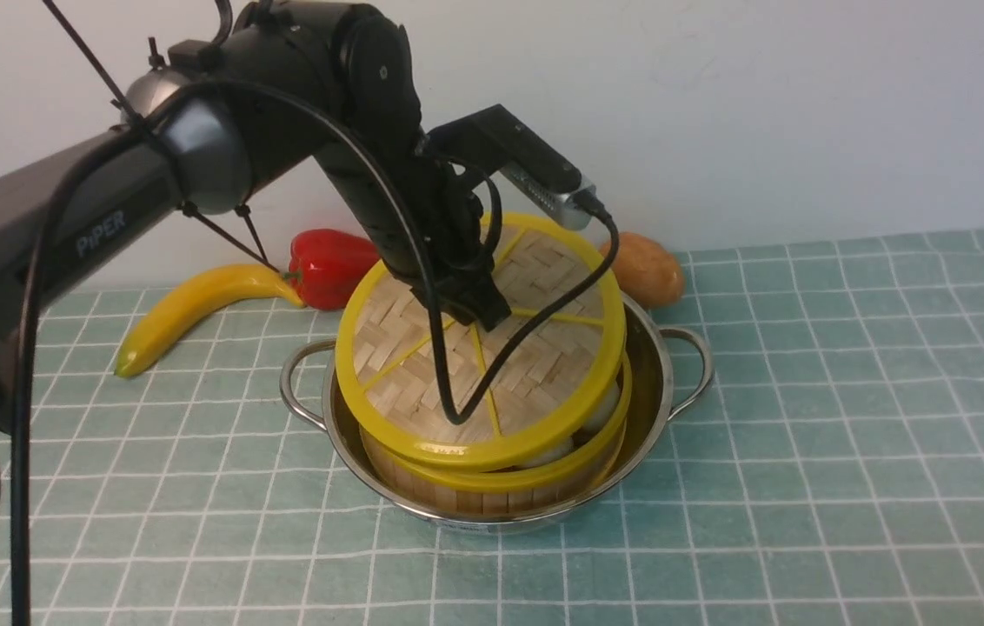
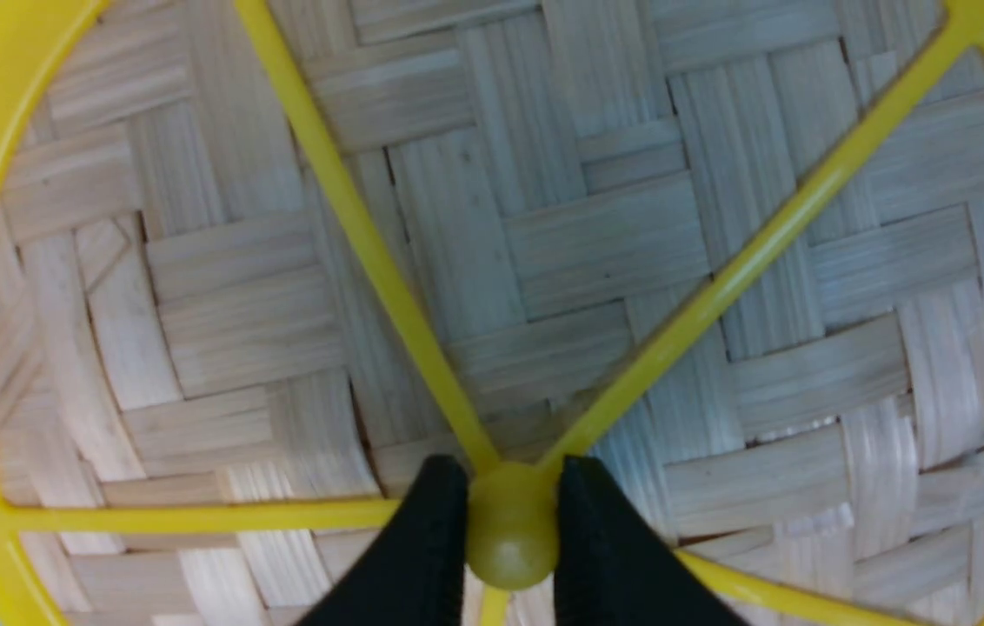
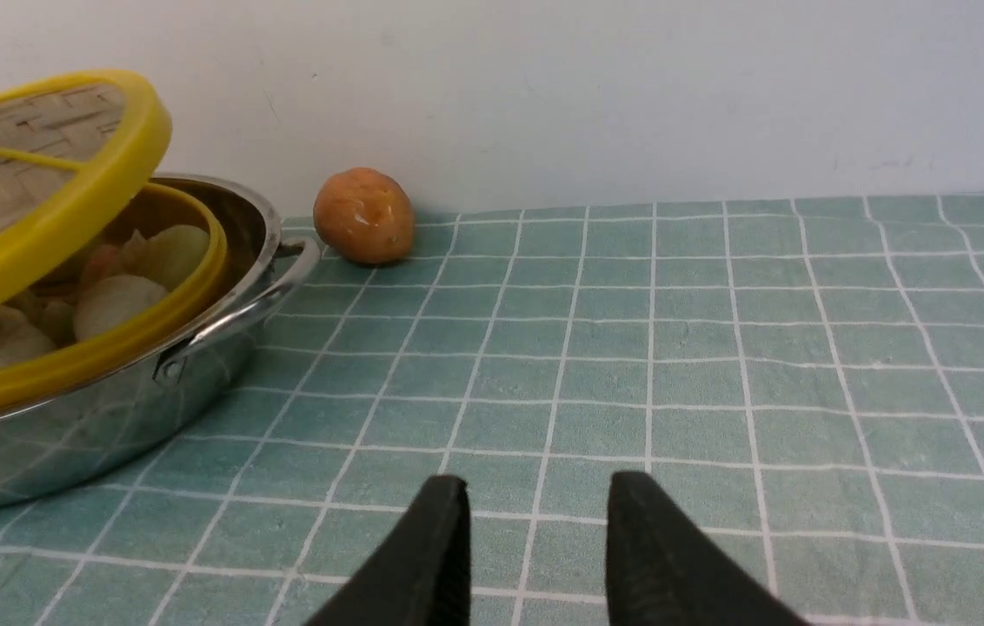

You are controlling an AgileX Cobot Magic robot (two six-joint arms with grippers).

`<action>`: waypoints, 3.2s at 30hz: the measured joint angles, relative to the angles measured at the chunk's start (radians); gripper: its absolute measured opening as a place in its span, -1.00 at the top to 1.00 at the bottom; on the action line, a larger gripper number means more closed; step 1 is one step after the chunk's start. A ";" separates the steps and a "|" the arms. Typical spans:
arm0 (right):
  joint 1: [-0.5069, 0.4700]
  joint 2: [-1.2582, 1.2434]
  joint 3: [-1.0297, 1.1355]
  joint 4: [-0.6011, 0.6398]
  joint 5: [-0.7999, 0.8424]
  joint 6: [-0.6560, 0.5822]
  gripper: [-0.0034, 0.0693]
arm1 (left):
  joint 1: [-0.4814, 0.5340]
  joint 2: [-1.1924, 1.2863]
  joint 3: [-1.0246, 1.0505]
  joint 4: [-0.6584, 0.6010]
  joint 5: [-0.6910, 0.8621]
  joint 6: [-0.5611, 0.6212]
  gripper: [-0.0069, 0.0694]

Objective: Place the steamer in the pot on the blue tablecloth, and put the lid on the steamer.
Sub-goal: 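Place the yellow bamboo steamer lid onto the steamer in the pot with the left gripper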

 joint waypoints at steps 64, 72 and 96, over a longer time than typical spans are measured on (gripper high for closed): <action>0.000 0.000 0.000 0.000 0.000 -0.004 0.24 | -0.025 0.062 -0.211 0.000 0.107 -0.031 0.51; 0.000 0.000 0.000 0.000 0.000 -0.004 0.24 | -0.025 0.113 -0.217 0.004 0.122 -0.047 0.51; 0.000 0.000 0.000 0.000 0.000 -0.002 0.24 | -0.025 0.134 -0.217 0.027 0.126 -0.188 0.51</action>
